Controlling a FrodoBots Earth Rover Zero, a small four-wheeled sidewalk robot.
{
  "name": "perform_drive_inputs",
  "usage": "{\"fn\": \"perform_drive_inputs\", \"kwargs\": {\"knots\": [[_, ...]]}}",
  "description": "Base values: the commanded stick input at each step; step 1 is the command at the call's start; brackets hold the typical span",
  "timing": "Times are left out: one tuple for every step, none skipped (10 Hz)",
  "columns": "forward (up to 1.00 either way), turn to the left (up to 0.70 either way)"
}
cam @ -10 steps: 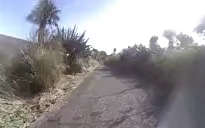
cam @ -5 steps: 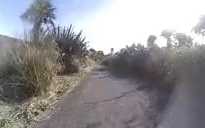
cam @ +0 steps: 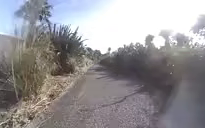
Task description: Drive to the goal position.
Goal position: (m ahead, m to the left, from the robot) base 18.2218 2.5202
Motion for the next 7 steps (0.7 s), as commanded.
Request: {"fn": "perform_drive_inputs", "kwargs": {"knots": [[0.45, -0.21], [0.45, -0.1], [0.45, 0.0], [0.45, 0.0], [0.45, 0.0], [0.45, 0.0], [0.45, 0.0]]}}
